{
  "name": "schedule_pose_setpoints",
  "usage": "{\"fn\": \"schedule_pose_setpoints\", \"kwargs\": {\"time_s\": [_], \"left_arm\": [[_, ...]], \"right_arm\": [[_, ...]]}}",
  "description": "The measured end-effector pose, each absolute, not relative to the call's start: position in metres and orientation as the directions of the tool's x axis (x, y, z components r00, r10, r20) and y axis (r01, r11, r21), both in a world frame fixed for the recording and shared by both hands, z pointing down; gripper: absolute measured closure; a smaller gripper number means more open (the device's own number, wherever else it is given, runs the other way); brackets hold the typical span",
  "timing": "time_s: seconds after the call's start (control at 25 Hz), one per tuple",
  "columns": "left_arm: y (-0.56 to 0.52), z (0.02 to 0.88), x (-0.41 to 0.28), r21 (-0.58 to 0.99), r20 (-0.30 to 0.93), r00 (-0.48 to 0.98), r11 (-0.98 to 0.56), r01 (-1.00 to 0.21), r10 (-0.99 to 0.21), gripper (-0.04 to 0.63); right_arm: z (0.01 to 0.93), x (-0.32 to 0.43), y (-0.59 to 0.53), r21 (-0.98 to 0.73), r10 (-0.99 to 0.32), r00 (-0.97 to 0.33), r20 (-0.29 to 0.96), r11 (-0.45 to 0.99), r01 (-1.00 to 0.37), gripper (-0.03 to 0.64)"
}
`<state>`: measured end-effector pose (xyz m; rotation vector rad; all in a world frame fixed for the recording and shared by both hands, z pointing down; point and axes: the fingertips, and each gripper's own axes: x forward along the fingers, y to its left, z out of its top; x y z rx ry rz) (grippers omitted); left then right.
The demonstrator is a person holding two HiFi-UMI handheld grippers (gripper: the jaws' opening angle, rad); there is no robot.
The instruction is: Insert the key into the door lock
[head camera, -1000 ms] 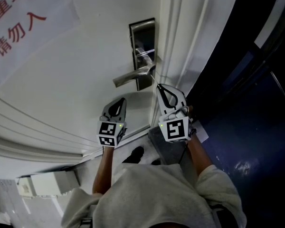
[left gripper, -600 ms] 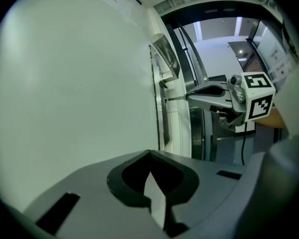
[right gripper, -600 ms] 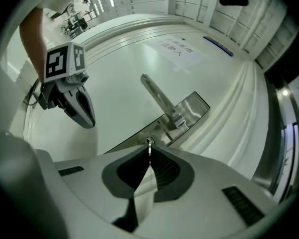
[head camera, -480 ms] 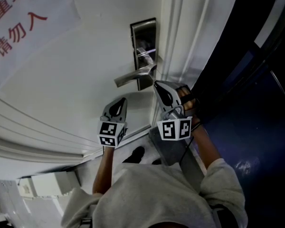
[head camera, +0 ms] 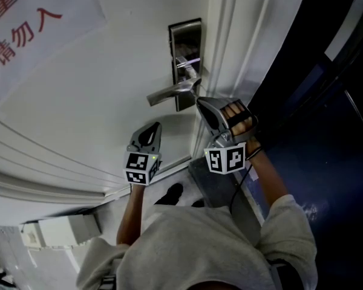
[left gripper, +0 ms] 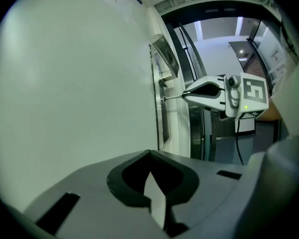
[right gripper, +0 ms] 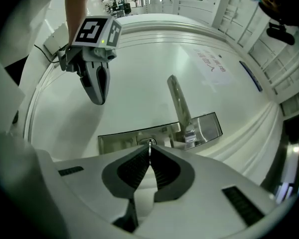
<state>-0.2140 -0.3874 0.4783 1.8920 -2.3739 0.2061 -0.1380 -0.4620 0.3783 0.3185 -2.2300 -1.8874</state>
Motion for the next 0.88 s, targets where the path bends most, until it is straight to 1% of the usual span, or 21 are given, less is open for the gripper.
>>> {"fn": "schedule_pose_setpoints", "kwargs": {"time_s": [0.16, 0.52, 0.68, 0.88], "left_arm": [[-0.387, 0.478, -0.213, -0.045, 0.163, -0.223, 0.219, -0.975, -0.961, 0.578], [-0.387, 0.479, -0.211, -0.037, 0.163, -0.223, 0.220, -0.975, -0.961, 0.578], [-0.390, 0.481, -0.208, -0.028, 0.163, -0.212, 0.210, -0.977, -0.964, 0.578], [-0.392, 0.483, -0.206, -0.013, 0.159, -0.207, 0.208, -0.978, -0.965, 0.579]], "right_arm": [[0.380, -0.141, -0.463, 0.993, -0.300, -0.954, 0.014, 0.119, -0.023, 0.586], [0.381, -0.146, -0.463, 0.996, -0.311, -0.950, 0.002, 0.090, -0.027, 0.586], [0.381, -0.148, -0.465, 0.999, -0.332, -0.943, -0.002, 0.046, -0.019, 0.586], [0.382, -0.163, -0.466, 1.000, -0.356, -0.934, 0.006, 0.028, -0.004, 0.586]]}}
